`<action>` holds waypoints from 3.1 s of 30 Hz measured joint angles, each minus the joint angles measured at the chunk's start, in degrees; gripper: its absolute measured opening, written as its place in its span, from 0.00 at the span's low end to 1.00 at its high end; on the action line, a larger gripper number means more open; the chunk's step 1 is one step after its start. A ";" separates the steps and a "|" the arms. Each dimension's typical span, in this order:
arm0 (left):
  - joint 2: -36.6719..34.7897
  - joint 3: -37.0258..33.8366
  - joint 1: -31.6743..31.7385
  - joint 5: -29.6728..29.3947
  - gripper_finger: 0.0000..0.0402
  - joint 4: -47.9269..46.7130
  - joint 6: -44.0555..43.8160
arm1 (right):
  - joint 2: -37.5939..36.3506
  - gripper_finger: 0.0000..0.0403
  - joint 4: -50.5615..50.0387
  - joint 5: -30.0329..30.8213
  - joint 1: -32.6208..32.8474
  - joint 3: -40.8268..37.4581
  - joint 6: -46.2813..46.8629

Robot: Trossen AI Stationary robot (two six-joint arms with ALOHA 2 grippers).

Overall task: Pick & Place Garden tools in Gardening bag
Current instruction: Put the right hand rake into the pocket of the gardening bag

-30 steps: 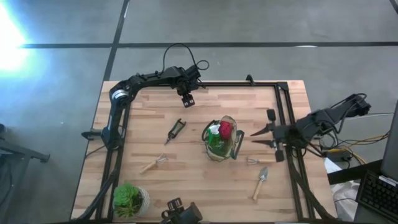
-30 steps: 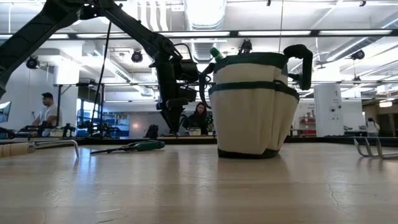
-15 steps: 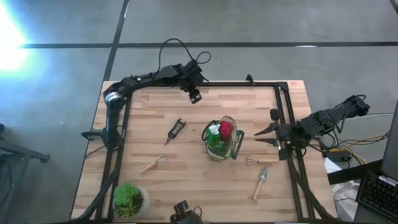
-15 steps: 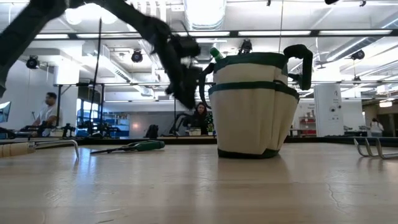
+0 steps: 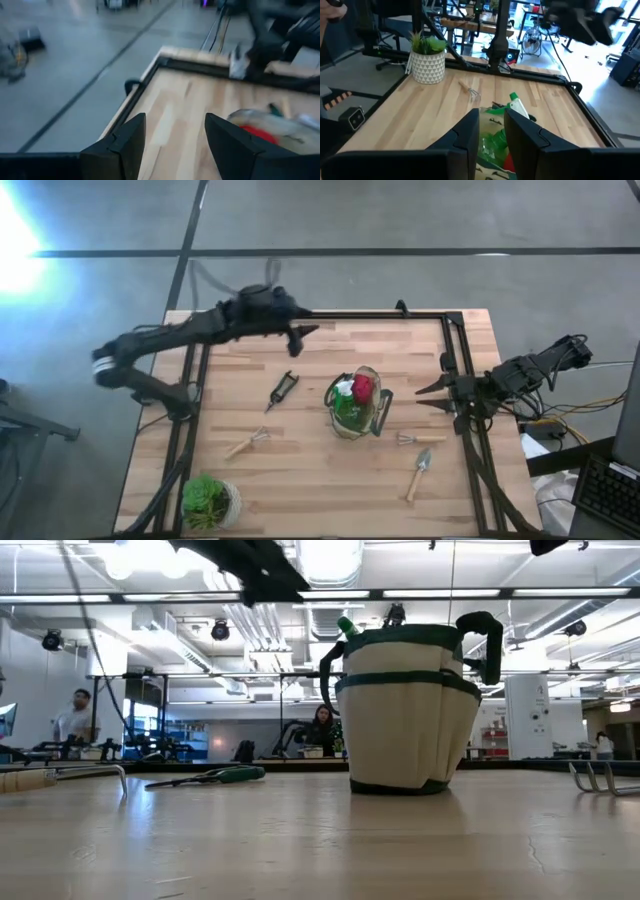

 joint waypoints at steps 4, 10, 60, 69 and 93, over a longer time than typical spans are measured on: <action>-10.83 -11.94 -1.49 -0.01 0.51 10.17 -1.54 | -0.15 0.23 -0.01 -0.01 -0.01 -0.22 0.16; -23.86 -26.58 -2.12 0.09 0.51 19.84 -3.95 | -0.12 0.21 0.11 -0.01 0.01 -0.30 0.20; -23.52 -54.67 -14.23 -1.02 0.51 43.24 -4.66 | 7.95 0.21 -0.26 -0.06 -0.01 -3.38 6.34; -23.52 -54.67 -14.23 -1.00 0.51 41.96 -4.68 | 9.97 0.21 -9.68 -0.10 -0.01 -0.20 16.75; -23.54 -54.67 -14.23 -0.98 0.51 42.09 -4.71 | 13.90 0.21 -38.37 -6.60 0.01 4.95 41.14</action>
